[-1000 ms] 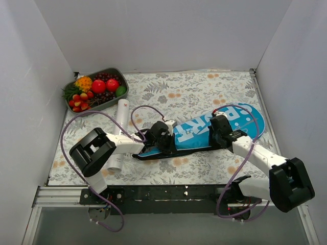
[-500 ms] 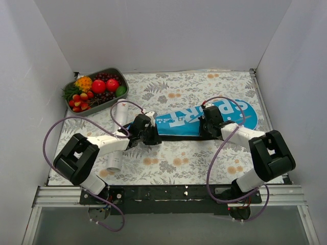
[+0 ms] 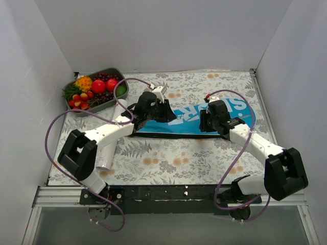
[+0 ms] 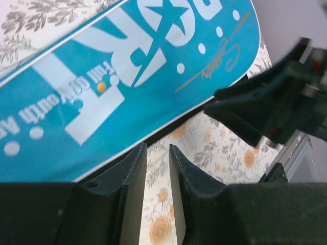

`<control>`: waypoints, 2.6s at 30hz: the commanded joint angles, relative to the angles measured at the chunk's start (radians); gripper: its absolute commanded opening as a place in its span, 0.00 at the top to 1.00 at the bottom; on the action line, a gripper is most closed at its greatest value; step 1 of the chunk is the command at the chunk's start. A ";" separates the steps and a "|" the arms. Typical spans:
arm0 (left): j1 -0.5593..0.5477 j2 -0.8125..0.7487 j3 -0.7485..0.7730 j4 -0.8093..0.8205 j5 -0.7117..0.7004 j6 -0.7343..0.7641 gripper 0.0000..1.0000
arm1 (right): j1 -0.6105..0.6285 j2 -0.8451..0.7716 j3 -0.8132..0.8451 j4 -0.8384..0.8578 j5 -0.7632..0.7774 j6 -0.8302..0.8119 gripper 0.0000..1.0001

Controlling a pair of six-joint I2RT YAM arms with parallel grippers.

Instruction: Pack up the badminton gear

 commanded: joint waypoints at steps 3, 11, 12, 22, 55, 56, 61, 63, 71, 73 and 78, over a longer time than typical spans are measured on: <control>-0.002 0.230 0.149 0.017 0.054 0.025 0.76 | -0.043 -0.132 0.058 -0.222 0.148 0.038 0.51; -0.001 0.365 0.186 0.086 0.105 -0.006 0.76 | -0.220 -0.207 -0.012 -0.257 0.202 0.099 0.49; -0.001 0.373 0.181 0.097 0.108 -0.008 0.76 | -0.262 -0.207 -0.020 -0.242 0.191 0.099 0.50; 0.025 0.418 0.092 0.187 0.045 -0.074 0.77 | -0.366 -0.107 -0.057 -0.161 0.081 0.092 0.89; 0.093 0.369 -0.026 0.304 0.107 -0.129 0.79 | -0.384 0.060 -0.124 -0.199 0.213 0.152 0.99; 0.098 0.369 -0.026 0.309 0.110 -0.132 0.79 | -0.384 0.036 -0.132 -0.207 0.220 0.155 0.99; 0.111 0.373 -0.024 0.315 0.114 -0.140 0.79 | -0.386 -0.005 -0.164 -0.278 0.306 0.184 0.99; 0.121 0.372 -0.026 0.315 0.114 -0.141 0.79 | -0.395 -0.008 -0.154 -0.306 0.320 0.198 0.99; 0.137 0.352 -0.035 0.318 0.123 -0.144 0.79 | -0.435 -0.035 -0.106 -0.403 0.412 0.253 0.99; 0.137 0.353 -0.036 0.324 0.128 -0.147 0.79 | -0.435 -0.037 -0.109 -0.392 0.399 0.247 0.95; 0.137 0.358 -0.049 0.338 0.140 -0.152 0.80 | -0.435 -0.018 -0.111 -0.345 0.348 0.204 0.83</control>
